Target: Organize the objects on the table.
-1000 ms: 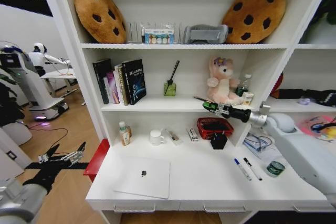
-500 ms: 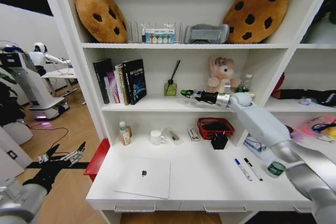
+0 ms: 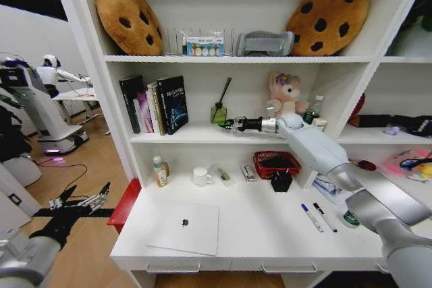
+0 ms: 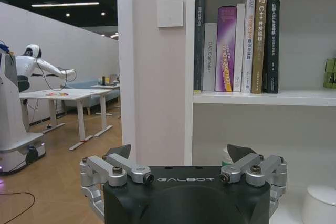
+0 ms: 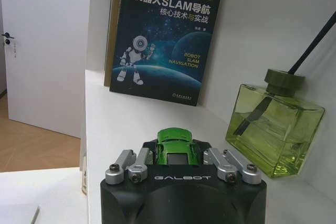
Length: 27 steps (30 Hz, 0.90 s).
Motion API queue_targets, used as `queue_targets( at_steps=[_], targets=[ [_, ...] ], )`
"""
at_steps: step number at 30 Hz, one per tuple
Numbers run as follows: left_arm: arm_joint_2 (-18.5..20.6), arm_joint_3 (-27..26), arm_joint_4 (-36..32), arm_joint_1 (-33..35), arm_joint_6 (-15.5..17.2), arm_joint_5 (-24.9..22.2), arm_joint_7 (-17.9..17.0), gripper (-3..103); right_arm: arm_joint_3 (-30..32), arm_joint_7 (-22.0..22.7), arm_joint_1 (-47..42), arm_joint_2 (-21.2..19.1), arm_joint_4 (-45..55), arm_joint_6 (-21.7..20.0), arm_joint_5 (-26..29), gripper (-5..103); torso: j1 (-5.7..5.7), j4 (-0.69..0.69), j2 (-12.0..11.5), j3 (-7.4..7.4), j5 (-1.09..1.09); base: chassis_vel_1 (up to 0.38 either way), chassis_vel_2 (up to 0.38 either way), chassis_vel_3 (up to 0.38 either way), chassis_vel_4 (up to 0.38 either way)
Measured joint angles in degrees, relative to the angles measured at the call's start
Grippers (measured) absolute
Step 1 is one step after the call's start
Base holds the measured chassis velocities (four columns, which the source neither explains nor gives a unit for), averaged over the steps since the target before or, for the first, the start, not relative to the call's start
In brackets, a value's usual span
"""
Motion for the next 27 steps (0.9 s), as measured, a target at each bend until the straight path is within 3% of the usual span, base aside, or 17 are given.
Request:
queue_targets(
  at_steps=[21,23,27],
  targets=[
    [0.0,0.0,0.0,0.0,0.0,0.0,0.0,100,-0.33,2.4,-0.47,-0.03,-0.29,0.6,-0.31,35,0.0,0.0,0.0,0.0,0.0,0.0,0.0,0.0,0.0],
    [0.0,0.0,0.0,0.0,0.0,0.0,0.0,100,-0.32,3.2,-0.64,-0.18,0.09,0.6,-0.3,46,0.0,0.0,0.0,0.0,0.0,0.0,0.0,0.0,0.0],
    [0.0,0.0,0.0,0.0,0.0,0.0,0.0,100,-0.32,4.39,-0.71,-0.47,0.94,0.74,-0.16,56,0.0,0.01,0.0,0.0,0.0,0.0,0.0,0.0,0.0]
  ],
)
